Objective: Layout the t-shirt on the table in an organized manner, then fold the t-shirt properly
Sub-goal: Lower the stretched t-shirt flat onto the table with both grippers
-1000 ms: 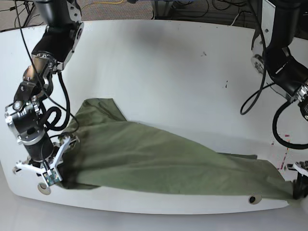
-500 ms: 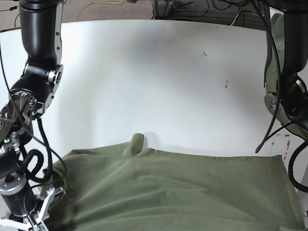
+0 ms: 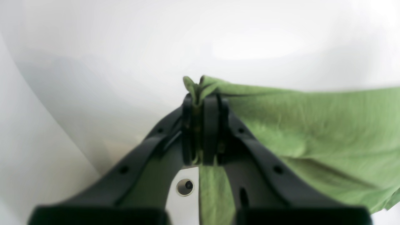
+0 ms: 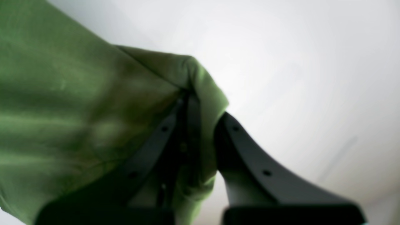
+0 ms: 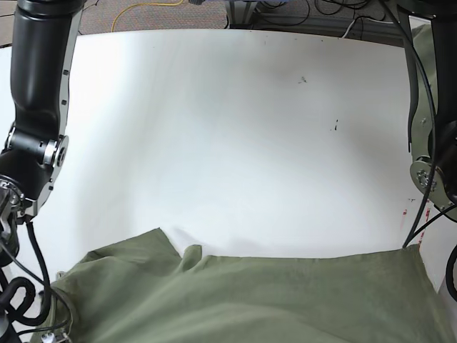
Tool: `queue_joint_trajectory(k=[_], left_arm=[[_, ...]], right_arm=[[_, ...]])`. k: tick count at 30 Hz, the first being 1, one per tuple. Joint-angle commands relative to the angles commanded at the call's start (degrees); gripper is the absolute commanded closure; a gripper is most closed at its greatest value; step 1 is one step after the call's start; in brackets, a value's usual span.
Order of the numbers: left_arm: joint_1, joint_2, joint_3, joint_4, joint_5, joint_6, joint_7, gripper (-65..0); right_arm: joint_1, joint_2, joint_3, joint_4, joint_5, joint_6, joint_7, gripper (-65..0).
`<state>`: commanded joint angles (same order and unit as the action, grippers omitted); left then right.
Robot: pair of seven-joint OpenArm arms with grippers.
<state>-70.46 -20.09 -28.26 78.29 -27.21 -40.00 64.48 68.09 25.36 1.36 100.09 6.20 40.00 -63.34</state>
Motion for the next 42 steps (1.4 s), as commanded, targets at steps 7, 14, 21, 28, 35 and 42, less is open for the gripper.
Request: queue_joint_trajectory(k=[7,14,21,28,35,42], left_arm=[[2.99,-0.09,0.53,2.29,-0.18,0.00,0.09,0.0],[9.14,0.88,0.62,6.42,-0.18,0.00,0.09,0.0],[19.08,1.14,0.26,11.25,-0.44,0.00,0.09,0.0],[32.26,-1.14,0.09,16.26,-6.59,0.00,0.09,0.0],[45.45,-2.29,-3.87,22.15,-9.76,0.00,0.18,0.0],[56.09,-3.34,-10.02,24.70,-13.01,0.00,2.55,0.0]], right_arm=[[-0.44,0.18,0.00,0.09,0.26,0.00,-0.26,0.0],[-8.00,1.58,0.35,4.13,0.35,0.00,-0.26,0.0],[-20.57,1.58,5.01,10.46,0.35,0.00,-0.26,0.0],[-37.27,-0.18,10.20,15.82,0.35,0.00,-0.35,0.0],[-50.99,-5.10,17.41,16.62,0.35,0.00,-0.35,0.0],[-61.54,-9.05,21.89,16.70,0.26,0.00,-0.35,0.0]])
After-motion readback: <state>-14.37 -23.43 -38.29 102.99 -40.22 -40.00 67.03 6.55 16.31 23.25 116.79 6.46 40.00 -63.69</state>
